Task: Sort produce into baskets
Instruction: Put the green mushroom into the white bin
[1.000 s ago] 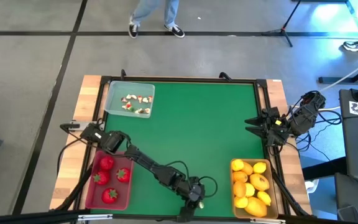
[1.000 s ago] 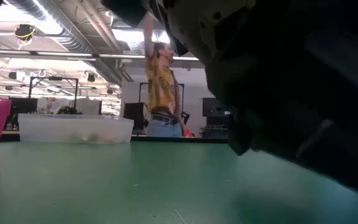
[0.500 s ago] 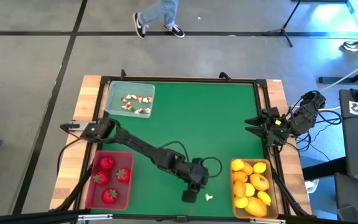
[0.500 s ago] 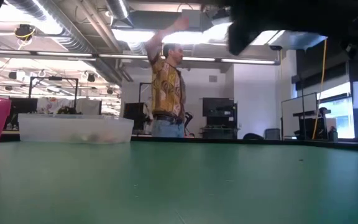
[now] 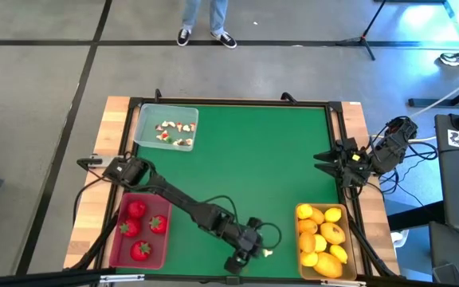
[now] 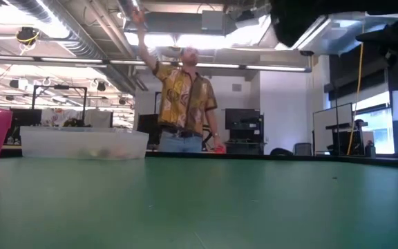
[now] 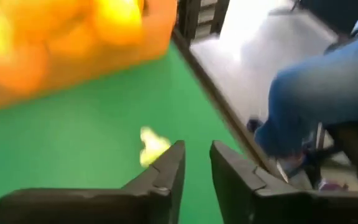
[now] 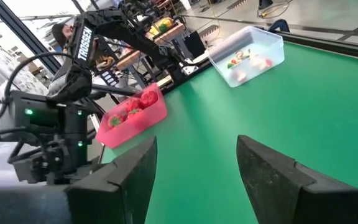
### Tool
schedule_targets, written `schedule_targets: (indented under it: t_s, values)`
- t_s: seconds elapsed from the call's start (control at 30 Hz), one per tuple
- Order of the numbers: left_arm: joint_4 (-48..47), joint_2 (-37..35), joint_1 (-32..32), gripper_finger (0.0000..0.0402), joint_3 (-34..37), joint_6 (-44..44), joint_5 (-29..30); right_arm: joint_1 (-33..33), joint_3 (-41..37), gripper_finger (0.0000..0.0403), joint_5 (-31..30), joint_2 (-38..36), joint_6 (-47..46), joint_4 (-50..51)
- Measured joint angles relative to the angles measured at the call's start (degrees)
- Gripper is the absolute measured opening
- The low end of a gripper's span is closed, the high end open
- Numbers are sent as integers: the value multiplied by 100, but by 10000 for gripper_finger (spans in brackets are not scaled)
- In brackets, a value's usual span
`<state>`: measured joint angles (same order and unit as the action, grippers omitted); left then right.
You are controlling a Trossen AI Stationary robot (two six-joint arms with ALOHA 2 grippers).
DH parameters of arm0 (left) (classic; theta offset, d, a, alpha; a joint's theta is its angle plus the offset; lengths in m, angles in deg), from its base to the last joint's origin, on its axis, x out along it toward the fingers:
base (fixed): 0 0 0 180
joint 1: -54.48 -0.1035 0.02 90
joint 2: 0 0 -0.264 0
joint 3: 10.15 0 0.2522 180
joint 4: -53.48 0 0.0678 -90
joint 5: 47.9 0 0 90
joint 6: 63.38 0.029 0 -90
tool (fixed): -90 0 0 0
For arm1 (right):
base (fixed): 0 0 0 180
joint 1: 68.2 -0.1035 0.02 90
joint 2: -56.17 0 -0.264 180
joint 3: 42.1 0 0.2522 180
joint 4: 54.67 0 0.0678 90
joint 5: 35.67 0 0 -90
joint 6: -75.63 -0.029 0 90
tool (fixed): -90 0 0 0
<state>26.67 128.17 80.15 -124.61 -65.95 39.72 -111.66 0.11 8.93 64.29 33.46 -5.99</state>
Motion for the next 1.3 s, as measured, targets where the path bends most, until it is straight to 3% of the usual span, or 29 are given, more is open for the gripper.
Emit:
schedule_targets:
  t_s: [0.17, 0.27, 0.43, 0.57, 0.77, 1.2, 1.3]
  values:
    - [1, 26, -28, 134, 1, -4, -50, 0, 0, 221, 2, 2, 0, -1]
    - [173, 27, -31, 171, 2, -224, 268, -1, 0, 221, 2, 2, -7, -9]
    - [147, 27, -33, 203, 2, -113, 315, -2, 0, 221, 0, 2, -4, -5]
    - [215, 27, -29, 207, 2, -226, 418, -1, 0, 221, 1, 1, -2, 7]
    - [302, 138, 87, 204, 1, -265, 1310, 0, 0, 221, -2, 2, -2, 11]
    - [1254, 680, 320, 203, 0, -439, 1414, -2, -4, 221, -47, 2, -11, 12]
    - [1266, 678, 279, 203, 0, -355, 1687, -1, -4, 221, -46, 2, -22, 6]
